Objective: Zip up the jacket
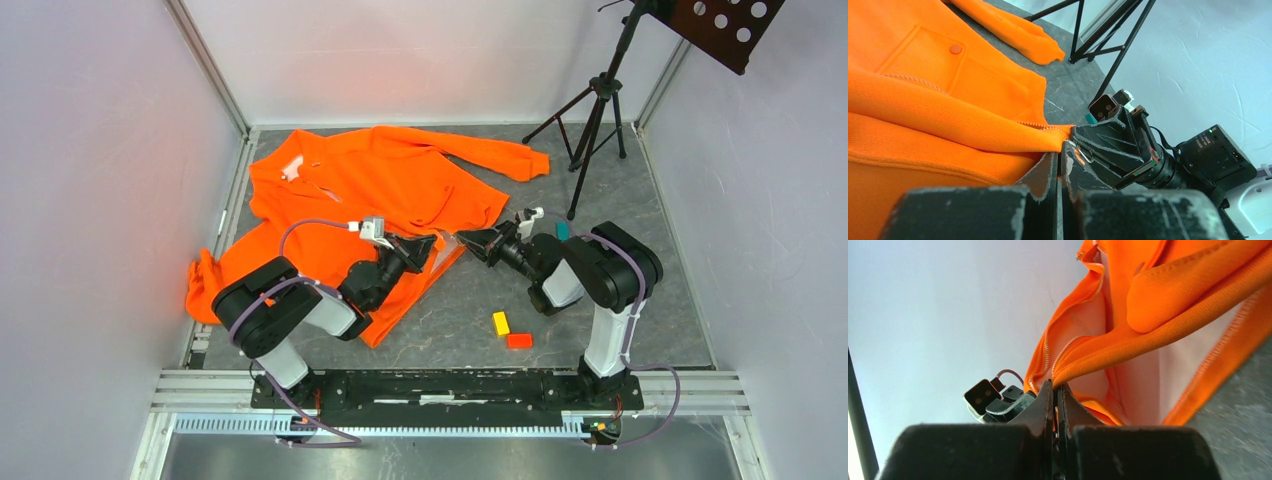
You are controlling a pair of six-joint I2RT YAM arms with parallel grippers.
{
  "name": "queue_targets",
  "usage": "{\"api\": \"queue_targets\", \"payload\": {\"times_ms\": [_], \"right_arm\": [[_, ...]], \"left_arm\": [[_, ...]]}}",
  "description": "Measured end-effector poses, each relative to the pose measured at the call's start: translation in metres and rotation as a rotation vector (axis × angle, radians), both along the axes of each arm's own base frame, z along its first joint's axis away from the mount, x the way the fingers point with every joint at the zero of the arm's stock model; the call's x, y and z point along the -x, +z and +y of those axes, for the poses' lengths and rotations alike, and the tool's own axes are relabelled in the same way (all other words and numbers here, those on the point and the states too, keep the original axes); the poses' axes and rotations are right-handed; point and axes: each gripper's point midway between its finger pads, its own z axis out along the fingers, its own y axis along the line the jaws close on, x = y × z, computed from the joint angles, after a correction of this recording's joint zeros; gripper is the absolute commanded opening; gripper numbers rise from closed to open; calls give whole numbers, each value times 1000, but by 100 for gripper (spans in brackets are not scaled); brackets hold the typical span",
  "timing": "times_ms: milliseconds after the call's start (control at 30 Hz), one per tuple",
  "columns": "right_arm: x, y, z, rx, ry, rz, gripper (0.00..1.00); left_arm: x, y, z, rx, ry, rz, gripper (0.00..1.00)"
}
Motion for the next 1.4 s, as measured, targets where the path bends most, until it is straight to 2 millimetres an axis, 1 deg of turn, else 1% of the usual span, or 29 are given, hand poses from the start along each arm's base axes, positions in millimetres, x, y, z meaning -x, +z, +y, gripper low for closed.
{"api": "queue_targets", "payload": {"times_ms": [33,100,233,333,400,567,833,1067,1400], "right_arm": [[1,0,1,-1,3,-1,0],[-4,10,5,-18,-1,-22,0],[-15,25,11,-45,-15,-59,0],[-16,30,11,-50,-22,-70,0],[-16,31,12,-52,-21,-73,0],[-16,33,12,-51,-25,-82,0],[-15,49,22,-70,-6,-123,0],[-12,56,26,-75,7,-143,0],[-12,57,26,-77,7,-146,0]], "left_arm": [[0,2,0,2,4,-4,2],[-1,7,2,11,19,-12,2],[-4,24,7,32,49,-50,2],[-8,35,9,49,75,-70,2],[-11,37,11,55,93,-73,2],[-15,38,16,56,131,-71,2],[-21,45,16,73,156,-81,2],[-23,41,14,65,156,-75,2],[-23,45,15,76,157,-90,2]]}}
